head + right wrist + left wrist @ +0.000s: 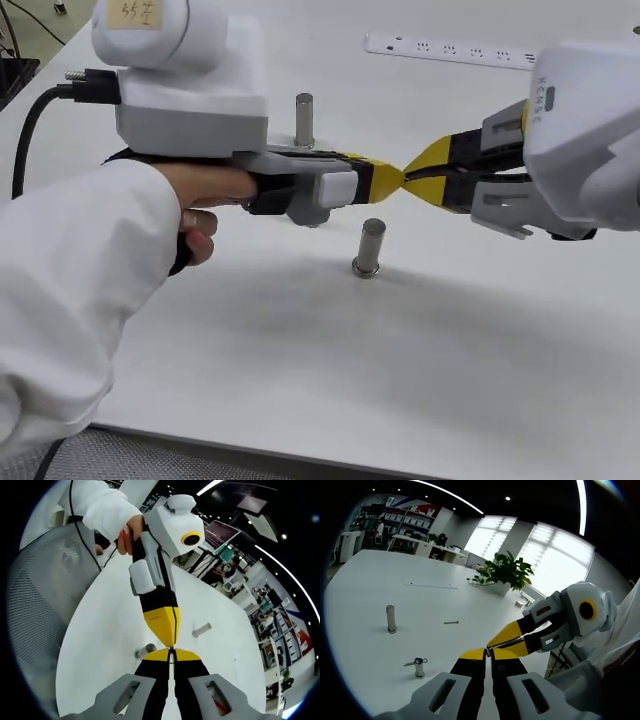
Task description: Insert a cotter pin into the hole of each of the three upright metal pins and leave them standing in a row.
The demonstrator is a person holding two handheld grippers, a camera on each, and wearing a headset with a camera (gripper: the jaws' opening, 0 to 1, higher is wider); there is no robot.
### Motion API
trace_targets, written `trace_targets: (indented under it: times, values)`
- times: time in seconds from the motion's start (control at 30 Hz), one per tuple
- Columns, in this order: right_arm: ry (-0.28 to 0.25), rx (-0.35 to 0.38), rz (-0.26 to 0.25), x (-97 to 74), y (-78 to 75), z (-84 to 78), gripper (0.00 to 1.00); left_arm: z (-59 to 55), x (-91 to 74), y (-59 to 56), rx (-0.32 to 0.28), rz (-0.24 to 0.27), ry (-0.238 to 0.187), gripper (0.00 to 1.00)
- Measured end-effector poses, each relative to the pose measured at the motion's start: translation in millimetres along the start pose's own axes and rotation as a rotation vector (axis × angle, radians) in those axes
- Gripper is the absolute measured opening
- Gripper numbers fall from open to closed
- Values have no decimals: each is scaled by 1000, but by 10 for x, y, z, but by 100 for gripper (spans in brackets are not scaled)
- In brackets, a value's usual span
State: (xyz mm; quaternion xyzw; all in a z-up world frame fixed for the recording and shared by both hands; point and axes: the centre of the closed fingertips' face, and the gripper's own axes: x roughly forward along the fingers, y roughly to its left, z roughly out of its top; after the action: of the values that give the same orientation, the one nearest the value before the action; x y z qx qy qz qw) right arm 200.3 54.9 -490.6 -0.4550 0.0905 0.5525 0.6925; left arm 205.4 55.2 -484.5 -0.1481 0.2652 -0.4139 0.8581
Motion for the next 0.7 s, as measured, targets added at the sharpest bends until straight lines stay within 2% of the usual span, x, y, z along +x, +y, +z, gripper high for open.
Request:
trace_targets:
  times: [0.17, 0.23, 0.33, 0.53, 0.7]
  values:
    - [1, -8, 17, 4, 35, 3, 0, -38, -4, -1, -4, -6, 23, 0]
    - [-3, -4, 25, 9, 51, 7, 0, -57, -15, 0, 22, -10, 41, 0]
    - [-4, 11, 26, 7, 54, 10, 0, -55, -14, 0, -3, 6, 40, 0]
    - [-7, 14, 33, 8, 67, 7, 0, -62, -15, -46, 31, 4, 45, 0]
    - [-8, 34, 43, 8, 74, 4, 0, -83, -16, -62, 23, 8, 50, 0]
